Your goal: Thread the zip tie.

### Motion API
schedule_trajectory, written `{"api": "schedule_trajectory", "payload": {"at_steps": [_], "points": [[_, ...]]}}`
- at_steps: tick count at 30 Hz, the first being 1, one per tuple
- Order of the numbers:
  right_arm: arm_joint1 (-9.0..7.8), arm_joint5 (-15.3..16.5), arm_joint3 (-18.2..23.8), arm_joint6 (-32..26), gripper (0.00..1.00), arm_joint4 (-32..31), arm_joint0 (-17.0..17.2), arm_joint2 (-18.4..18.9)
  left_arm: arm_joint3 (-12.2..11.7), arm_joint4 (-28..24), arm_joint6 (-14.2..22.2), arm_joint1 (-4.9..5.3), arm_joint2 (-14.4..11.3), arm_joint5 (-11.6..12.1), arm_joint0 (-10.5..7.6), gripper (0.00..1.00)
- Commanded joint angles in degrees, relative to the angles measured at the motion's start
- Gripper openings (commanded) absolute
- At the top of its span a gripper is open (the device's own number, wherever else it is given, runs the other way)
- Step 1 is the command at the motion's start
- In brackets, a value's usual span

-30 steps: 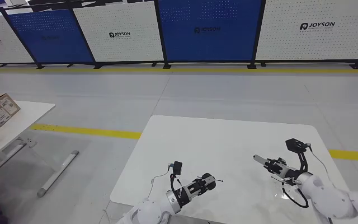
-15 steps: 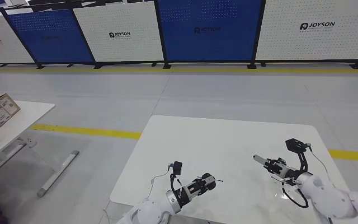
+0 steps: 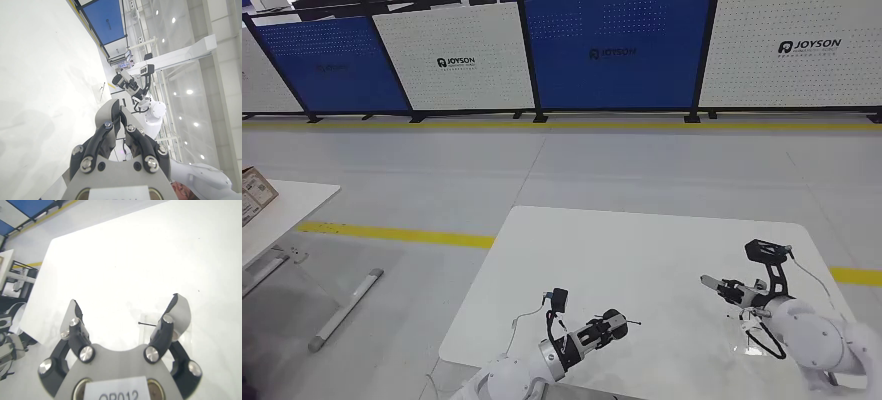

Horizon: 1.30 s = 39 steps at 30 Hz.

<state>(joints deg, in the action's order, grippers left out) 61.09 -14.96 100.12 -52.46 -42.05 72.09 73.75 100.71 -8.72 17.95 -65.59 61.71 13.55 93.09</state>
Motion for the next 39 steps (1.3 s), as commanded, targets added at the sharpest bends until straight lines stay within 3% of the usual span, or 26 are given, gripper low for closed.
{"api": "schedule_trajectory", "payload": {"at_steps": [1, 26, 29, 35, 39], "points": [[0.08, 0.1, -0.4, -0.2, 1.00, 0.0, -0.6, -0.4, 0.0, 0.0, 0.0, 0.00, 0.0, 0.0, 0.00, 0.00], [0.08, 0.1, -0.4, -0.2, 1.00, 0.0, -0.6, -0.4, 0.0, 0.0, 0.0, 0.00, 0.0, 0.0, 0.00, 0.00], [0.00, 1.2, -1.7, 0.7, 1.00, 0.8, -0.2, 0.6, 0.0, 0.0, 0.0, 0.00, 0.0, 0.0, 0.00, 0.00], [-0.44, 4.9, -3.5, -3.9, 1.00, 5.8, -0.3, 3.9, 0.0, 0.0, 0.0, 0.00, 0.0, 0.0, 0.00, 0.00], [-0.46, 5.0, -6.5, -8.2, 1.00, 4.3, -3.2, 2.2, 0.0, 0.0, 0.0, 0.00, 0.0, 0.0, 0.00, 0.00]]}}
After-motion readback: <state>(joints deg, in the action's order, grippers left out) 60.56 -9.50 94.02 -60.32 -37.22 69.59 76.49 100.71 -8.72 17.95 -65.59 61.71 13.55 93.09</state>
